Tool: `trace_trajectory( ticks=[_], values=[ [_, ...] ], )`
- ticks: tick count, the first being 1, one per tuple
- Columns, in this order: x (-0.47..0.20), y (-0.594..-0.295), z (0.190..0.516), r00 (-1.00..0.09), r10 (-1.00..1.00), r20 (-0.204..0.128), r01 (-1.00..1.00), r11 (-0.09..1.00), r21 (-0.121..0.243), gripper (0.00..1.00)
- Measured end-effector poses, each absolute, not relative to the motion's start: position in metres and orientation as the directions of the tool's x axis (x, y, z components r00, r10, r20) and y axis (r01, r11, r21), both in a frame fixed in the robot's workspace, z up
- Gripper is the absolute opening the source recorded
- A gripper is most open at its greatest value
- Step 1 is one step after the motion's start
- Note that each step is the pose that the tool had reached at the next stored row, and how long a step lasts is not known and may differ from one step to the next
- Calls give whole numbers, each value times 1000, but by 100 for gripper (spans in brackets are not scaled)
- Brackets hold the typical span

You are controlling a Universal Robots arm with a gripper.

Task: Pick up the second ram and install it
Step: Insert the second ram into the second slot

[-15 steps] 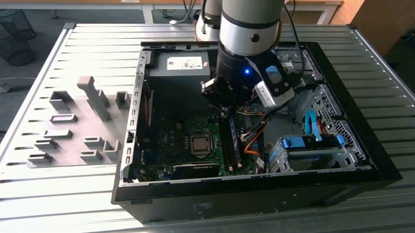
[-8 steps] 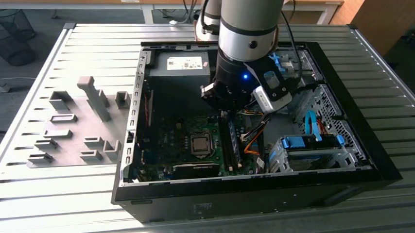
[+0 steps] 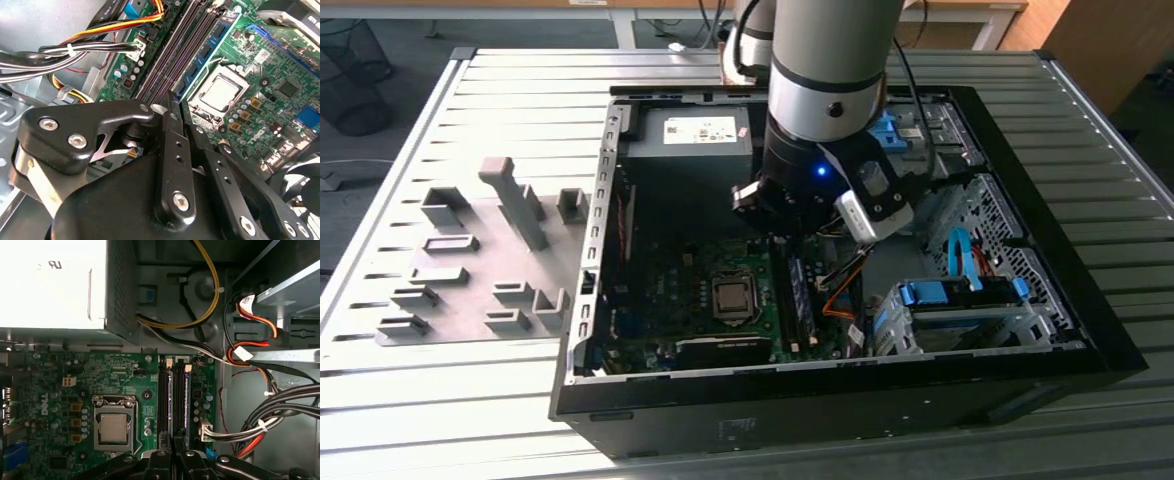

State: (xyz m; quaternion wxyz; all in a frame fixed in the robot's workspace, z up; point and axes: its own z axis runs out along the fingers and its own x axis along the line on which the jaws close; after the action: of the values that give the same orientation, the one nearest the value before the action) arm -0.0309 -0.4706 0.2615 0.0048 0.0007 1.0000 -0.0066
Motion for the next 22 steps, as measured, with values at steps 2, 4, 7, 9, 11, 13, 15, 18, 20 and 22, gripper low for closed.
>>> trace_trajectory(
  ticks=[2, 4, 7, 9, 11, 13, 15, 18, 20, 22],
  values=[
    [-31, -471, 258, -1000, 2, -9, 2, 1000, -13, 14],
    [-31, -471, 254, -1000, 3, -8, 4, 1000, -13, 14],
    [-31, -471, 251, -1000, 4, -8, 4, 1000, -13, 14],
    [-31, -471, 251, -1000, 4, -8, 4, 1000, -14, 14],
    [-31, -471, 251, -1000, 4, -8, 4, 1000, -13, 14],
    [-31, -471, 251, -1000, 4, -8, 4, 1000, -13, 14],
    [-31, -471, 251, -1000, 4, -8, 4, 1000, -13, 14],
    [-31, -471, 251, -1000, 4, -8, 4, 1000, -13, 14],
    [-31, -471, 250, -1000, 4, -8, 4, 1000, -13, 14],
    [-31, -471, 250, -1000, 4, -8, 4, 1000, -13, 14]
  ],
)
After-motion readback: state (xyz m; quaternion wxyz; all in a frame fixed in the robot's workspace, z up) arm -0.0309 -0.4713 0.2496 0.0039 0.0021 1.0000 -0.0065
